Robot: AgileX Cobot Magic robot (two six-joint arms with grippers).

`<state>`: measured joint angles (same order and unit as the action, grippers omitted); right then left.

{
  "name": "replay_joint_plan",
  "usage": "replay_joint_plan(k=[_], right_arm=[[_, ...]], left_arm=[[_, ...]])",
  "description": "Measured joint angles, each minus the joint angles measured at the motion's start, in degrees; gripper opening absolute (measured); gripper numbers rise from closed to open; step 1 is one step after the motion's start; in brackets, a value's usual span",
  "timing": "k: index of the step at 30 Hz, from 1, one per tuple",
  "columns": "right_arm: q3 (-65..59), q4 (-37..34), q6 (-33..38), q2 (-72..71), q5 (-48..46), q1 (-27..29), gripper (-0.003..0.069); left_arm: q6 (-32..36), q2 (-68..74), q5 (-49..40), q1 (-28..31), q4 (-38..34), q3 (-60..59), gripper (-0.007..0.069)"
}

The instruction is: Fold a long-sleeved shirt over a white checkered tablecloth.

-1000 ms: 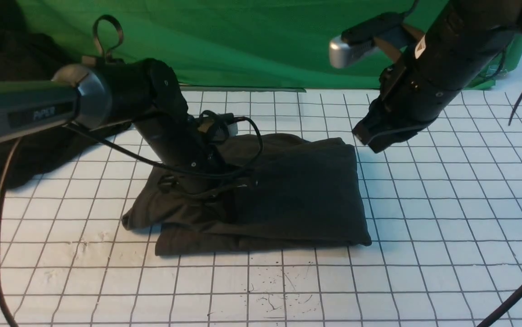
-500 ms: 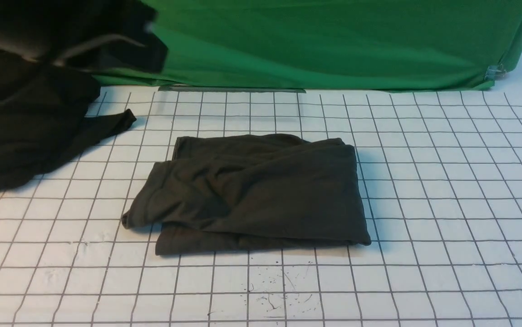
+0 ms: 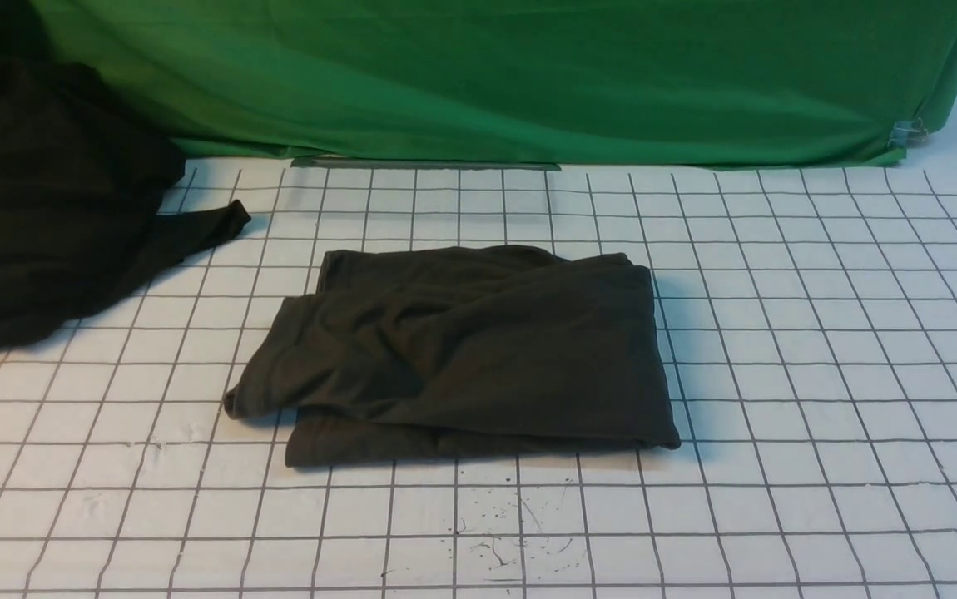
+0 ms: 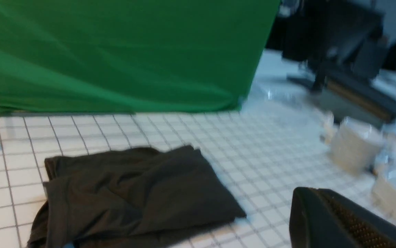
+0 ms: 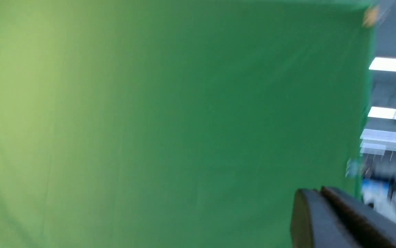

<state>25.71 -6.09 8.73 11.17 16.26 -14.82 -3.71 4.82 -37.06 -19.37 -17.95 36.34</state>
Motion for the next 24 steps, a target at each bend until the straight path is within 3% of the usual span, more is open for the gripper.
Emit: replay_joint_plan(k=[8, 24], right_arm=[[-4.49, -0.05, 0.06, -2.46, 6.41, 0.0, 0.0139], [-4.49, -0.11, 0.0, -2.46, -0.06, 0.0, 0.0181]], left_arm=[[-2.01, -4.86, 14.64, 0.0, 0.4, -13.77, 0.0], [-1.45, -4.86, 17.03, 0.0, 0.44, -15.04, 0.0001]])
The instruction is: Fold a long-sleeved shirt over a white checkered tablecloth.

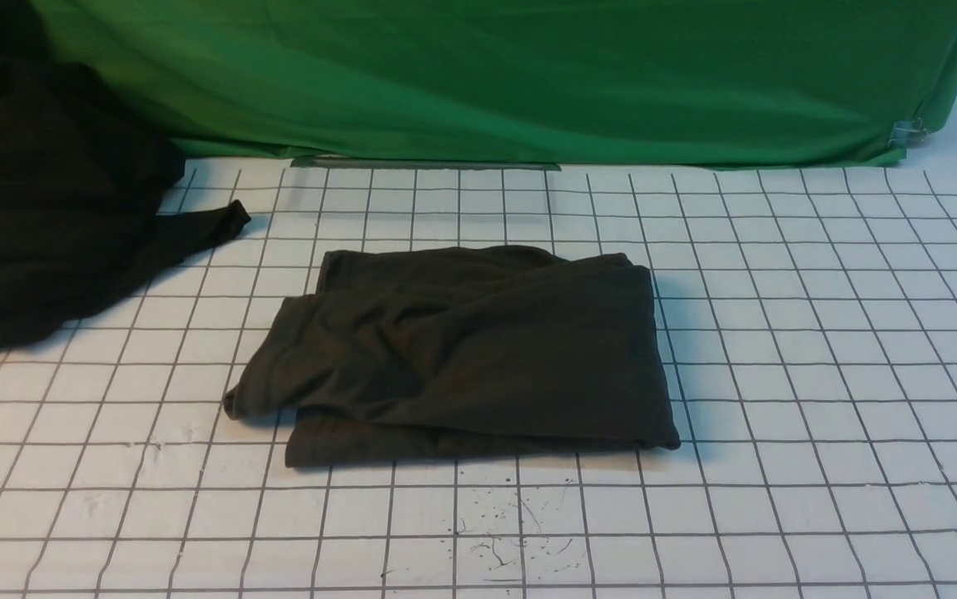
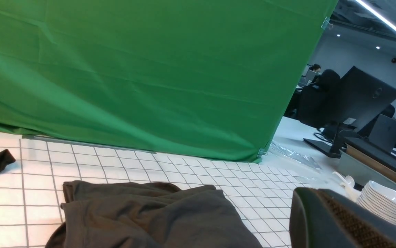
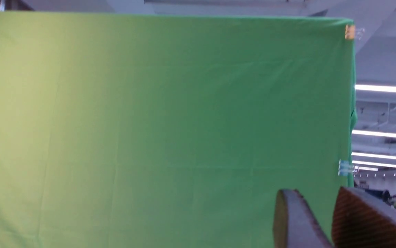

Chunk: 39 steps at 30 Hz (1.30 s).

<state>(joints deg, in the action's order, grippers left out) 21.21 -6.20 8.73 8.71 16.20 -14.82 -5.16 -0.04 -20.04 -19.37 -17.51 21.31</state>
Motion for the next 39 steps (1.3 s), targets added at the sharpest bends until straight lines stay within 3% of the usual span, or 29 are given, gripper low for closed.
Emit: replay_joint_plan(k=[9, 13, 16, 19, 26, 32, 39], right_arm=[[-0.19, 0.0, 0.0, 0.0, -1.13, 0.0, 0.0197], [-0.19, 0.0, 0.0, 0.0, -1.13, 0.0, 0.02], [-0.19, 0.0, 0.0, 0.0, -1.19, 0.0, 0.0209], [-0.19, -0.02, 0.0, 0.0, -1.24, 0.0, 0.0217], [-0.19, -0.02, 0.0, 0.0, -1.35, 0.0, 0.0234], [-0.19, -0.02, 0.0, 0.0, -1.53, 0.0, 0.0239], [-0.19, -0.02, 0.0, 0.0, -1.58, 0.0, 0.0241]], left_arm=[[1.44, 0.0, 0.0, 0.0, 7.17, 0.0, 0.0001], [5.69, 0.04, 0.36, 0.29, 9.29, -0.59, 0.0001], [13.16, 0.06, 1.87, 4.92, 8.92, -4.54, 0.0001], [15.64, 0.11, 5.08, 12.42, 7.79, -10.86, 0.0001], [9.55, 0.14, 10.96, 24.0, 8.09, -21.41, 0.0001], [8.56, 0.14, 7.82, 24.65, 12.85, -21.66, 0.0001], [9.83, 0.14, 7.43, 24.65, 13.37, -21.66, 0.0001]])
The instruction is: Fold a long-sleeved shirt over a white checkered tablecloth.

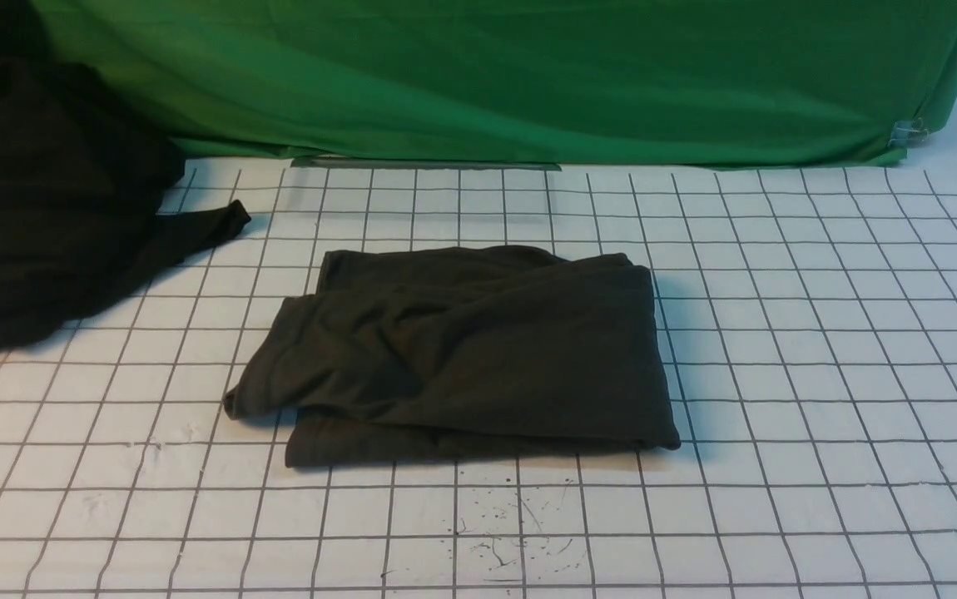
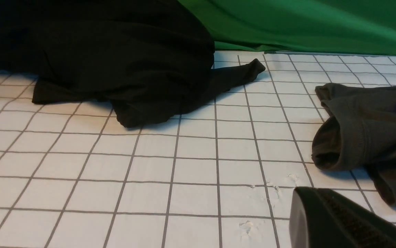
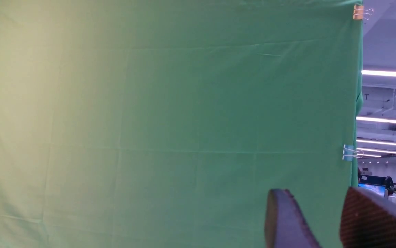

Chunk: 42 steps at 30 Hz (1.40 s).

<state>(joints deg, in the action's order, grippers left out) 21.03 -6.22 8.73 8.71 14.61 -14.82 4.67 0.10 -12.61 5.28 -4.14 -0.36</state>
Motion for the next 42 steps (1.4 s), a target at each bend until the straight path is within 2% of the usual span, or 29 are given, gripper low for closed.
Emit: replay_joint_plan(k=[22, 24, 26, 30, 33, 36, 39, 42], right_arm=[[-0.06, 0.0, 0.14, -0.06, -0.46, 0.0, 0.0241], [-0.06, 0.0, 1.51, -0.88, -4.4, 0.65, 0.0241], [-0.19, 0.0, 7.12, -2.53, -15.53, 4.41, 0.0241], [-3.91, 0.0, 13.76, -4.98, -26.52, 11.18, 0.0241], [-11.3, 0.06, 14.7, -7.78, -27.56, 14.85, 0.0241], [-19.36, 0.06, 12.93, -8.55, -24.11, 16.6, 0.0241], [-21.37, 0.69, 11.05, -8.55, -28.44, 16.85, 0.0242], [-21.43, 1.11, 10.47, -8.57, -28.88, 16.85, 0.0242]], left_arm=[[0.19, 0.0, -0.05, 0.0, 0.91, 0.0, 0.0001], [0.19, 0.0, -0.05, 0.0, 0.91, 0.0, 0.0001], [0.19, -0.05, -0.05, 0.0, 0.91, 0.0, 0.0001], [0.19, -0.05, -0.05, 0.0, 1.03, 0.0, 0.0001], [0.19, -0.05, -0.05, 0.0, 1.03, 0.0, 0.0001], [0.19, -0.1, 0.02, 0.0, 1.03, 0.0, 0.0001], [0.19, -0.13, 0.03, 0.0, 1.03, -0.02, 0.0001], [0.27, -0.13, 0.03, 0.0, 1.27, -0.02, 0.0001]])
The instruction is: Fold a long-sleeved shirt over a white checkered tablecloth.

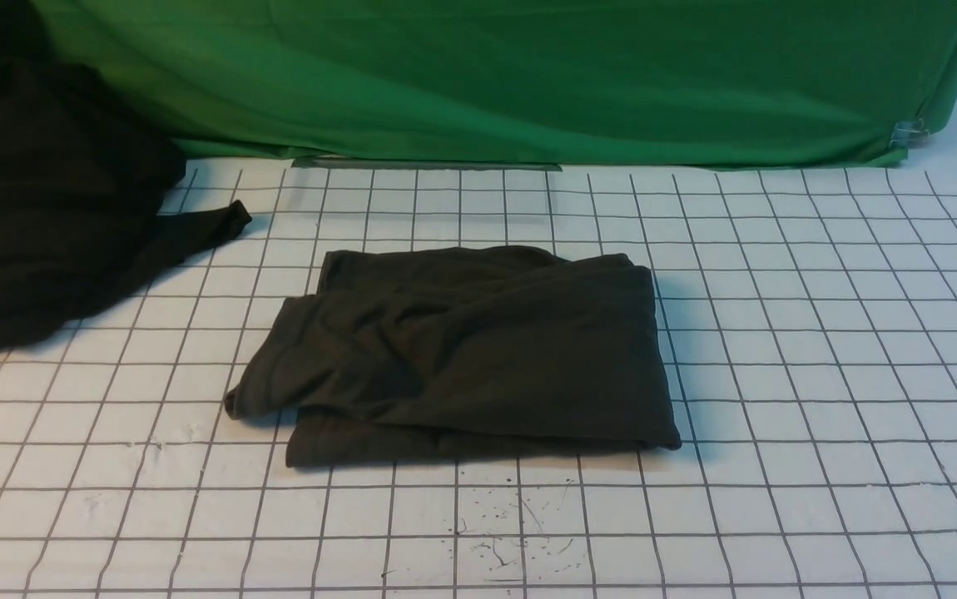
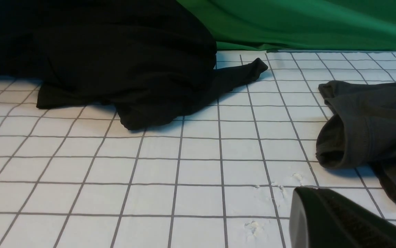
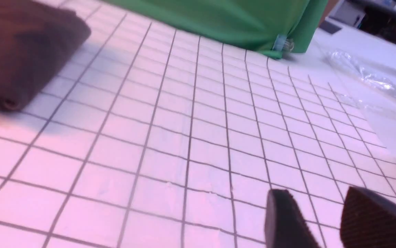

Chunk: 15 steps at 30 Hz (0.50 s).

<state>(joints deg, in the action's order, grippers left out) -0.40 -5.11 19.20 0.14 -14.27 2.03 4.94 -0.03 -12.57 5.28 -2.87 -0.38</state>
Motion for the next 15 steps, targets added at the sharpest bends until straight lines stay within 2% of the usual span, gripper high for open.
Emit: replay_joint_plan(k=[15], right_arm=[[0.0, 0.21, -4.5, 0.0, -0.01, 0.0, 0.0242]], left_arm=[[0.07, 0.0, 0.0, 0.0, 0.47, 0.0, 0.0001]])
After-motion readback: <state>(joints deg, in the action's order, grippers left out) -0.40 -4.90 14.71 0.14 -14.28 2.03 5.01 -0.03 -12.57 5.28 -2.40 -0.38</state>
